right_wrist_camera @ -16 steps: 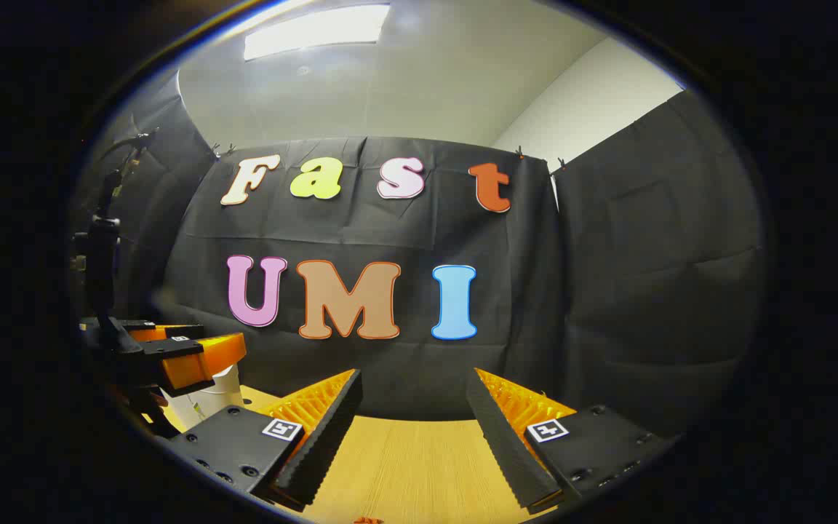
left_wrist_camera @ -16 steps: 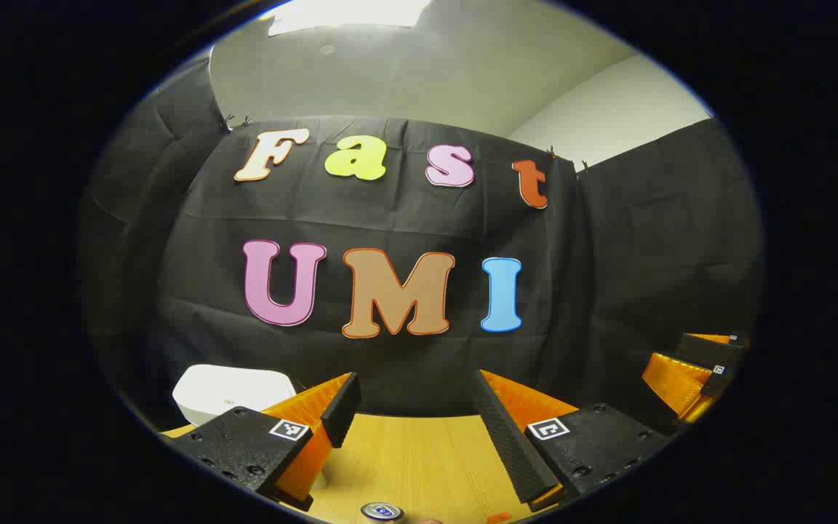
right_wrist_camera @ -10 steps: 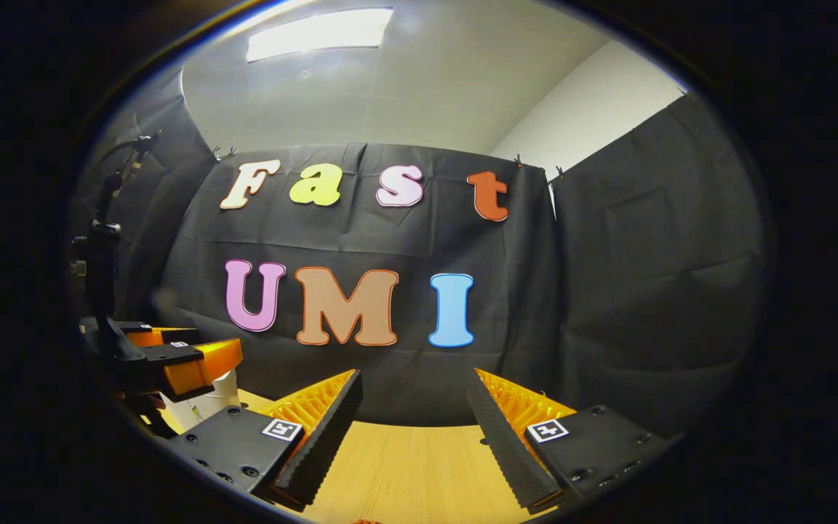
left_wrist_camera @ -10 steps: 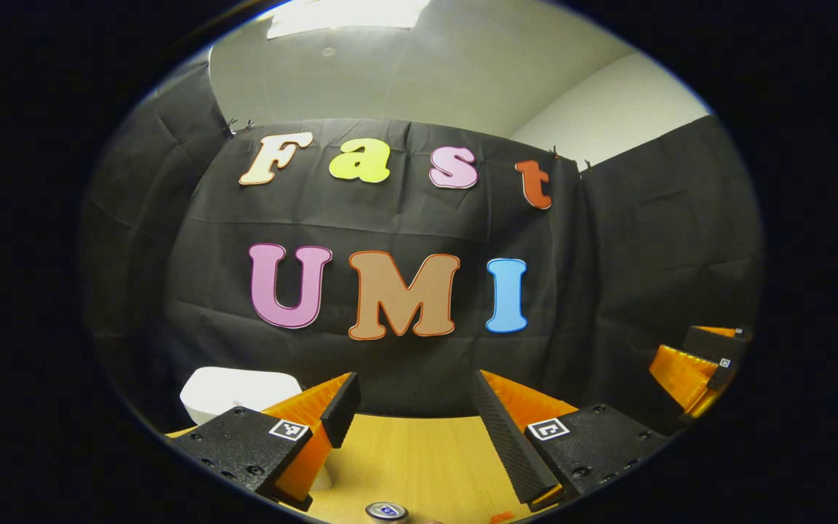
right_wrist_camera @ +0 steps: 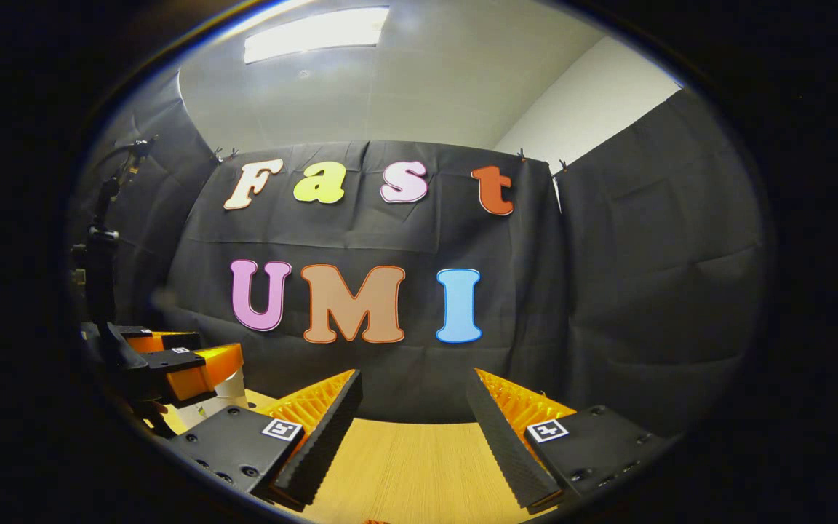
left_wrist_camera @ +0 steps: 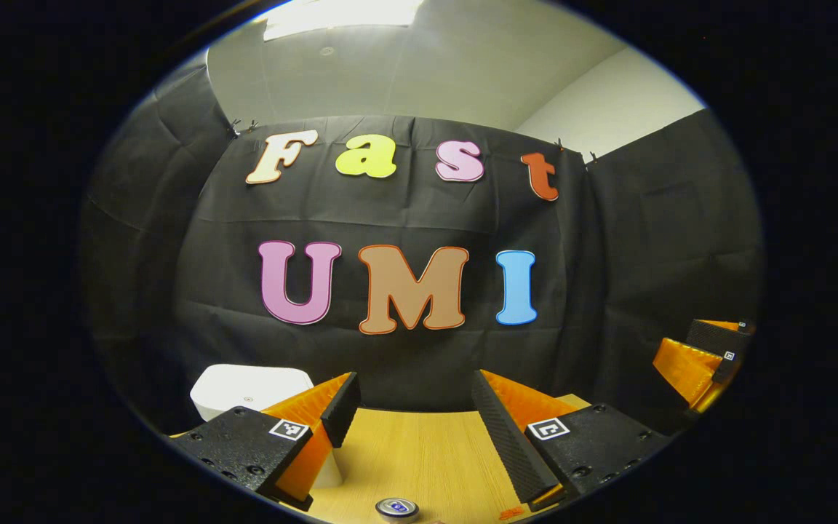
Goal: Press the lid of the desktop garbage bin to open it, pick up the crumpled paper on the desktop and throw it into the bin, then pick up the pop can on the desktop and drop it into the bin, and finally close the garbage bin lid.
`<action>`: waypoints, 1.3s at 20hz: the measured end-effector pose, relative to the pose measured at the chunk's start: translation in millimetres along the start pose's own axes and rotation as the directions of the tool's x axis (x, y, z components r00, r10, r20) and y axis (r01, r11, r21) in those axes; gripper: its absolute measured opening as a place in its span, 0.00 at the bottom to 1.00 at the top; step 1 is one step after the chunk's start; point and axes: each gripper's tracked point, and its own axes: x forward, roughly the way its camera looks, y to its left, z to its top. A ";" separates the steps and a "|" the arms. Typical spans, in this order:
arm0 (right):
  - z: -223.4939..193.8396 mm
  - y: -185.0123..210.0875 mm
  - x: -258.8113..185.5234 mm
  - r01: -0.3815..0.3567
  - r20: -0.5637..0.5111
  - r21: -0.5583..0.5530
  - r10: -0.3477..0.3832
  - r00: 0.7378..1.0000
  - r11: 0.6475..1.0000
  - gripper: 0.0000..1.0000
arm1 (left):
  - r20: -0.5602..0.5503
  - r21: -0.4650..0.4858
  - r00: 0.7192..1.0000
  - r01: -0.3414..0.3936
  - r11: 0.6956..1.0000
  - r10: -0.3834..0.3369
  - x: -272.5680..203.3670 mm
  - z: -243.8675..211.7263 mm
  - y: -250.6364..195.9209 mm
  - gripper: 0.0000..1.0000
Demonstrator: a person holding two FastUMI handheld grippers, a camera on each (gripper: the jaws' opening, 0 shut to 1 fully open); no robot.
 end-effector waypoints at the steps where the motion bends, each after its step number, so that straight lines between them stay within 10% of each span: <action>1: -0.5 1.4 1.4 -0.005 0.000 0.003 0.005 1.000 1.000 0.96 | 0.000 0.001 1.000 -0.003 1.000 0.003 0.4 -0.7 0.7 0.93; 26: -10.2 1.5 22.8 -0.045 -0.023 0.062 0.047 0.999 0.997 1.00 | 0.022 -0.005 0.999 -0.048 0.999 0.048 0.4 3.0 11.6 0.93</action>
